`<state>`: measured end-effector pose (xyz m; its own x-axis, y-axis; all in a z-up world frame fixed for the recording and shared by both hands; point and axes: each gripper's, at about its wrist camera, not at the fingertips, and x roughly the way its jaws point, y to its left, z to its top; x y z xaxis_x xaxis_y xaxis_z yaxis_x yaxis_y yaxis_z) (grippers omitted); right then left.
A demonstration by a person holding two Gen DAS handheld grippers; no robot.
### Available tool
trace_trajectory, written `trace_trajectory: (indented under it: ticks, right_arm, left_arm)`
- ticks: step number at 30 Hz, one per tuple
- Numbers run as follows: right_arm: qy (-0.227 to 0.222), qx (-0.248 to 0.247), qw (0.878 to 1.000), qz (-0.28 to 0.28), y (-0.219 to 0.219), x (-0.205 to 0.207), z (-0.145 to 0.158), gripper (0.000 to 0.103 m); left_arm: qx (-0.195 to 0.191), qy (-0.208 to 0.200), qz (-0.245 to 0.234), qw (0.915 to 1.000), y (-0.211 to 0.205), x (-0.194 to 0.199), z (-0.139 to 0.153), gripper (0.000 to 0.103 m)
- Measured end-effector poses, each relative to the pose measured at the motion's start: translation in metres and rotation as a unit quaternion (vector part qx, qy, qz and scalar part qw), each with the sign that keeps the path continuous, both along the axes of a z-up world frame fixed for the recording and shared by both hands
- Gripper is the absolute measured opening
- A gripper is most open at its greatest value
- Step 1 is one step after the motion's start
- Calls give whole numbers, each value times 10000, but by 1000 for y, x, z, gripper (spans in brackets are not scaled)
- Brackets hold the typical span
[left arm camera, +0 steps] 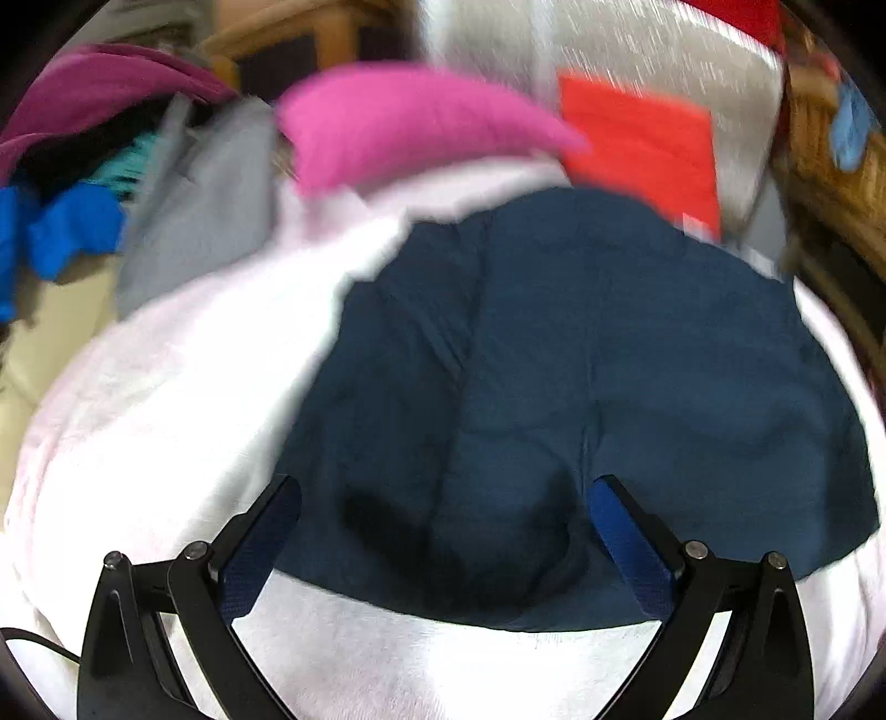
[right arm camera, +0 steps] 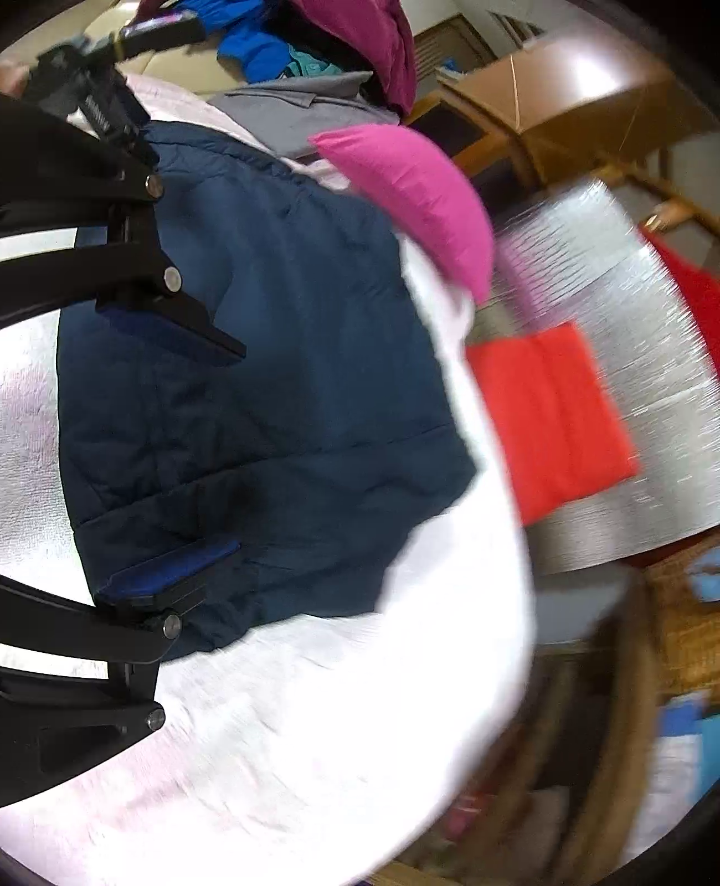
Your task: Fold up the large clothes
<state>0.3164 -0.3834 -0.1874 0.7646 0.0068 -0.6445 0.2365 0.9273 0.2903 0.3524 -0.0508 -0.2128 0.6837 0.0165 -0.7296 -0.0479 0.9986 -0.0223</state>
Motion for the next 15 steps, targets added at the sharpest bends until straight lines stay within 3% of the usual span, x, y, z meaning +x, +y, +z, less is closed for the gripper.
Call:
trace_trajectory:
  ticks: [4,7,12,15]
  right_arm:
    - [-537,-216,9981,-202,15,-38,21,86]
    - [-642,-441,9965,-289,28,-70,28,88]
    - [-451,-664,9963,-302,40,-114,29,88]
    - [-564,-1060,9919,-415,52,-142,43,88]
  left_arm:
    - [-206,-437,346,9982,11,-39,25,103]
    - [-171,-593,574,9964,18,-72,35,103]
    - [584,-1109,563,9905,19,-122,68,103]
    - [661,-1438,519,9860,21,-148,99,103]
